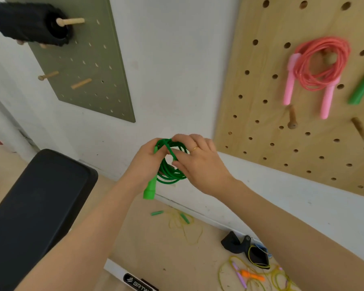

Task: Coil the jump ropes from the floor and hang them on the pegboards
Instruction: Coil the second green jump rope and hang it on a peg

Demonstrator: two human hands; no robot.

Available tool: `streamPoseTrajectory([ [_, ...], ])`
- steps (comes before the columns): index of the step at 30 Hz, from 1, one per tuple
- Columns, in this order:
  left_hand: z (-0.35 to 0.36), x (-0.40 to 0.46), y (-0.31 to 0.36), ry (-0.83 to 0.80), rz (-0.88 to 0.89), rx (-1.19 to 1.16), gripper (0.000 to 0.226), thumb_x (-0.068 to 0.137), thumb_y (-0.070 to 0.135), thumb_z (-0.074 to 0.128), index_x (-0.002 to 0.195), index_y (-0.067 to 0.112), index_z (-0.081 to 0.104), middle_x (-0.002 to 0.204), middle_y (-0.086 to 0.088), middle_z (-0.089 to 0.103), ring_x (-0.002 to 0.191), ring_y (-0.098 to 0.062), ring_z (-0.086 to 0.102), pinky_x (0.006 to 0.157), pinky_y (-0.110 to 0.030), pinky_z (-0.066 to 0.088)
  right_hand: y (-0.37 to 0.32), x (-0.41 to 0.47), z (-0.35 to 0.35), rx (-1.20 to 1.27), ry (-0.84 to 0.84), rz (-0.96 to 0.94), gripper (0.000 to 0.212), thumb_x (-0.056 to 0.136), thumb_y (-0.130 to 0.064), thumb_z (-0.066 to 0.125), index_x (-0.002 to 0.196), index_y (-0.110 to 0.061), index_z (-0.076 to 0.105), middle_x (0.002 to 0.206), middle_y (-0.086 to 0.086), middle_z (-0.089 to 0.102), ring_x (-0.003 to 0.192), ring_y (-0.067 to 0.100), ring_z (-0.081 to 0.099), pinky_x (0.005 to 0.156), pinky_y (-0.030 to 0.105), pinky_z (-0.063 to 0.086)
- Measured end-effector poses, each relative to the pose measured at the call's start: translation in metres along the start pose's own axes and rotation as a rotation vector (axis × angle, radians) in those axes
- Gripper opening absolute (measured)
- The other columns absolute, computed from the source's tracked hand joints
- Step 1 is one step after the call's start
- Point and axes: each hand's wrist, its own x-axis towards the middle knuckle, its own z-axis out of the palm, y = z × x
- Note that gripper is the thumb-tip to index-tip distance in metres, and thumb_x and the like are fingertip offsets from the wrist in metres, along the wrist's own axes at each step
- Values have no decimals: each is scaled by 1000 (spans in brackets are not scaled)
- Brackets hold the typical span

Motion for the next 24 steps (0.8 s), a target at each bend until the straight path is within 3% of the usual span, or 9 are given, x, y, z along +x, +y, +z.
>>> streamPoseTrajectory([
  [4,-26,1,-4,48,40,-61,19,97,20,46,88,31,60,78,4,63,59,-15,64,55,-22,48,-16,15,20,-29,-16,157,33,91,-33,40,117,-28,61,149,6,23,129,34,26,96,51,34],
  [7,-46,3,-10,57,81,-19,20,97,18,45,90,32,58,80,9,63,60,-11,65,52,-16,45,-29,35,27,-32,-140,219,8,86,-26,62,87,-27,70,153,8,26,138,41,22,102,54,28],
  [8,-51,5,-13,55,101,22,20,97,18,45,91,31,58,81,10,63,64,-12,65,53,-15,44,-32,42,28,-3,-226,269,10,87,-28,62,88,-26,71,155,4,21,141,37,14,107,49,22],
  [12,-58,10,-21,9,182,155,16,96,17,46,103,25,58,90,9,63,73,-16,64,64,-18,46,-41,64,40,116,-396,564,23,87,-33,59,105,-23,70,156,-2,19,143,24,9,111,38,23],
  [15,-61,16,-36,25,161,202,16,95,15,47,102,24,59,90,13,62,79,-9,61,70,-15,44,-50,75,49,-33,-645,485,38,93,-38,49,121,-16,59,158,6,4,144,27,1,113,40,18],
  [17,-66,22,-45,35,123,222,15,95,15,46,97,24,57,87,14,60,77,0,55,63,-6,39,-45,76,40,126,-776,400,46,94,-39,48,130,-12,51,157,13,-6,145,27,-6,114,37,15],
  [19,-73,31,-54,56,89,219,14,95,15,46,95,23,58,86,12,61,72,-1,53,59,-8,38,-30,79,27,360,-670,343,36,91,-36,55,120,-14,60,157,12,11,145,21,11,106,27,25],
  [22,-77,46,-61,51,70,182,14,95,16,47,95,24,59,89,4,65,69,-13,56,64,-25,44,-9,90,28,552,-300,392,18,85,-29,66,101,-23,62,143,-1,40,126,13,44,99,26,39],
  [24,-76,57,-59,-18,88,159,16,95,18,48,94,31,58,88,3,65,65,-14,58,63,-26,47,0,106,41,750,-392,464,37,85,-25,66,117,-25,48,134,-5,45,118,10,48,99,27,42],
])
